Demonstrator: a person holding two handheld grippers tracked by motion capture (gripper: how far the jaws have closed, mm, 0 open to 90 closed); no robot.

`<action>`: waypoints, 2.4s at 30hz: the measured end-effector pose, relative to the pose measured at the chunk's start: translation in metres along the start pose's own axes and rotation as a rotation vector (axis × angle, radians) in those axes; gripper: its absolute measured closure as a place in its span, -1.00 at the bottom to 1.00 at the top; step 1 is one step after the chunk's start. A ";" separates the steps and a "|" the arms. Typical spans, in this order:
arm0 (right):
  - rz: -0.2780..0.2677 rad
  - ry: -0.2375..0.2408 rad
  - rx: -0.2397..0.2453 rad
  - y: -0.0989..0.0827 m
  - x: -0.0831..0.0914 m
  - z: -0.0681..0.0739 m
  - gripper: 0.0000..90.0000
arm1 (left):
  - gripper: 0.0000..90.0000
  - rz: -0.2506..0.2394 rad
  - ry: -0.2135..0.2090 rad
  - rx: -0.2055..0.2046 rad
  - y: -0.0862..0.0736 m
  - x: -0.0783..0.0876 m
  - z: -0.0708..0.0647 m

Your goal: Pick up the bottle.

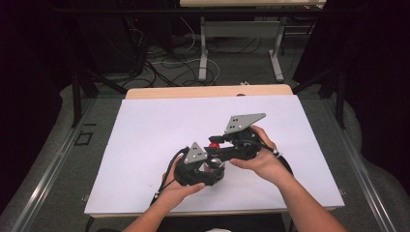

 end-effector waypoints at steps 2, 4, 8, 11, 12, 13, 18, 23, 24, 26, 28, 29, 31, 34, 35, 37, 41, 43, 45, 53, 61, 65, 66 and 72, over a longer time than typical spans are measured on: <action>-0.006 0.062 0.043 -0.001 0.001 -0.004 0.36 | -0.33 -0.010 -0.003 0.004 0.000 -0.002 -0.001; -0.001 0.104 0.088 -0.002 0.002 -0.004 0.36 | -0.33 -0.005 -0.001 -0.002 0.000 -0.002 -0.002; -0.036 0.052 0.018 0.000 0.002 -0.001 0.16 | -0.33 -0.017 0.005 0.010 0.002 0.000 0.000; -0.037 -0.055 -0.057 0.001 0.006 0.001 0.11 | -0.33 -0.017 0.019 0.013 0.003 0.002 0.003; -0.033 -0.101 -0.063 0.000 0.007 0.001 0.11 | -0.33 -0.021 0.017 0.018 0.003 0.002 0.003; -0.029 -0.140 -0.079 0.000 0.008 0.003 0.11 | -0.33 -0.021 0.020 0.022 0.002 0.002 0.004; -0.049 -0.253 -0.122 0.003 0.007 0.014 0.11 | -0.33 -0.019 0.032 0.032 0.002 0.001 0.005; -0.025 -0.277 -0.144 0.002 -0.003 0.016 0.15 | -0.33 -0.023 0.029 0.023 0.002 0.001 0.004; -0.021 -0.280 -0.137 0.001 -0.004 0.016 0.21 | -0.33 -0.023 0.029 0.023 0.002 0.001 0.004; -0.006 -0.281 -0.127 0.001 -0.005 0.016 0.34 | -0.33 -0.007 0.026 0.017 0.002 0.003 0.005; -0.006 -0.261 -0.131 0.001 -0.005 0.016 0.35 | -0.33 -0.013 0.026 0.021 0.002 0.003 0.005; -0.010 -0.251 -0.118 0.001 -0.005 0.015 0.35 | -0.33 -0.018 0.027 0.023 0.002 0.003 0.004; -0.012 -0.205 -0.095 0.002 -0.004 0.013 0.35 | -0.33 -0.021 0.020 0.022 0.002 0.003 0.004; -0.010 -0.111 -0.066 0.001 -0.002 0.007 0.36 | -0.33 -0.021 0.020 0.021 0.002 0.003 0.003; -0.009 -0.078 -0.032 0.001 -0.002 0.005 0.36 | -0.33 -0.015 0.014 0.021 0.002 0.004 0.003; -0.004 -0.007 -0.018 0.001 -0.001 0.000 0.36 | -0.33 -0.021 0.006 0.024 0.002 0.003 0.001; -0.025 0.092 0.052 0.001 0.001 -0.006 0.36 | -0.33 -0.033 -0.002 0.024 0.003 0.003 0.000; -0.030 0.113 0.058 0.001 0.001 -0.008 0.36 | -0.33 -0.034 0.002 0.024 0.004 0.004 0.001; -0.042 0.109 0.060 0.001 0.001 -0.008 0.35 | -0.33 -0.034 0.004 0.023 0.004 0.004 0.001; -0.062 -0.037 -0.001 0.006 0.006 -0.001 0.10 | -0.33 -0.032 0.023 0.030 0.004 0.005 0.006; -0.015 -0.230 -0.094 0.009 0.013 0.015 0.04 | -0.33 -0.039 0.035 0.043 0.004 0.004 0.008; 0.009 -0.261 -0.160 0.007 0.008 0.019 0.15 | -0.33 -0.031 0.043 0.038 0.004 0.005 0.007; 0.015 -0.258 -0.162 0.006 0.007 0.020 0.15 | -0.33 -0.031 0.043 0.038 0.004 0.005 0.007; 0.018 -0.277 -0.134 0.005 0.001 0.021 0.20 | -0.33 -0.027 0.042 0.032 0.003 0.004 0.005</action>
Point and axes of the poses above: each handheld gripper's, and its own axes: x roughly backward along the jaws, y roughly out of its top, z roughly to its left, the point moved 5 cm from there along -x, roughly forward along the jaws, and after that the axes turned 14 degrees about x, right-handed, at the moved point
